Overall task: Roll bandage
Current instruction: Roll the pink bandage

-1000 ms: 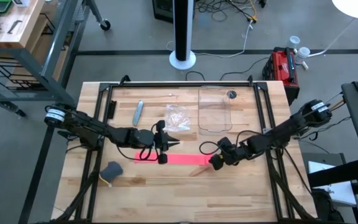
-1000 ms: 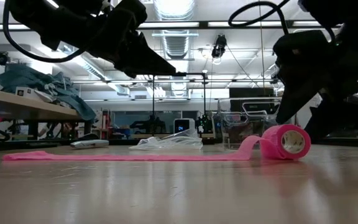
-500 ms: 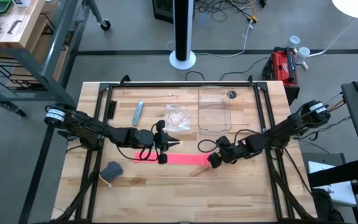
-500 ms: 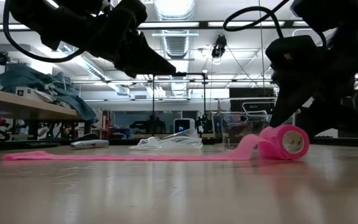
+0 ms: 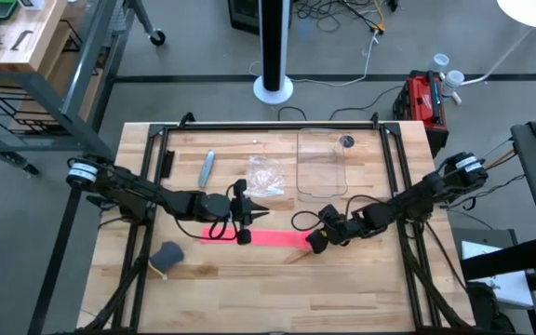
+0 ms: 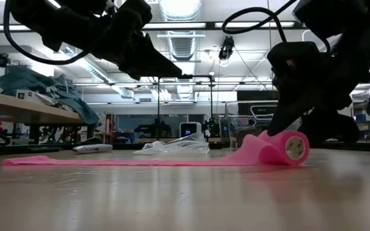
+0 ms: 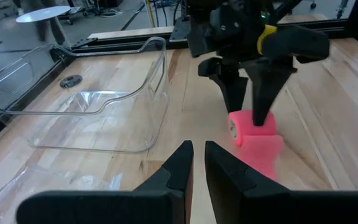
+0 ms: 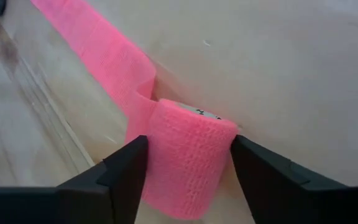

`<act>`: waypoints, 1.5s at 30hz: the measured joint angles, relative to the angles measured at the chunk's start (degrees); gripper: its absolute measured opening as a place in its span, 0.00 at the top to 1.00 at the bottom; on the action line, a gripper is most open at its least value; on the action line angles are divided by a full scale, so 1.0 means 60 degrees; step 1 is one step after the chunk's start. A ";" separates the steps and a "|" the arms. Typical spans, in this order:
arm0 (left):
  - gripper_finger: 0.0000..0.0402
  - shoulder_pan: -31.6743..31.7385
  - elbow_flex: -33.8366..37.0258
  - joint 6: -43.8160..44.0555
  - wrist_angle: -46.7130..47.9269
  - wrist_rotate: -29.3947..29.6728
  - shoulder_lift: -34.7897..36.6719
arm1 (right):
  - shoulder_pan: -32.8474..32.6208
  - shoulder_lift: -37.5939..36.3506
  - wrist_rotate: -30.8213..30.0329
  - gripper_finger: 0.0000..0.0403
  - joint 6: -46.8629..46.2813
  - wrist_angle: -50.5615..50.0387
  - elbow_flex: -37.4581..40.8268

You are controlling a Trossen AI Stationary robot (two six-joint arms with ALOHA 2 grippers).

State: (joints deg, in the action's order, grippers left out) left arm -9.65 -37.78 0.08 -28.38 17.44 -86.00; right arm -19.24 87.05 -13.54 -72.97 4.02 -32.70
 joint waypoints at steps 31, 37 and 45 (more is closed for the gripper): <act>0.92 0.0000 -0.0004 0.0003 -0.0062 0.0012 -0.0007 | 0.0090 -0.0930 -0.0972 0.71 0.0595 -0.4438 -0.0994; 0.92 0.0000 -0.0004 0.0003 -0.0069 0.0031 -0.0007 | 0.0090 -0.0889 -0.1261 0.71 0.0674 -0.5309 -0.1554; 0.92 0.0000 -0.0004 0.0002 -0.0058 0.0034 -0.0007 | 0.0090 -0.0892 -0.1261 0.71 0.0300 -0.6151 -0.1666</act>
State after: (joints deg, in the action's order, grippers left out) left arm -9.65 -37.80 0.09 -28.73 17.65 -86.04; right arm -18.70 81.69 -21.10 -71.17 -32.88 -42.70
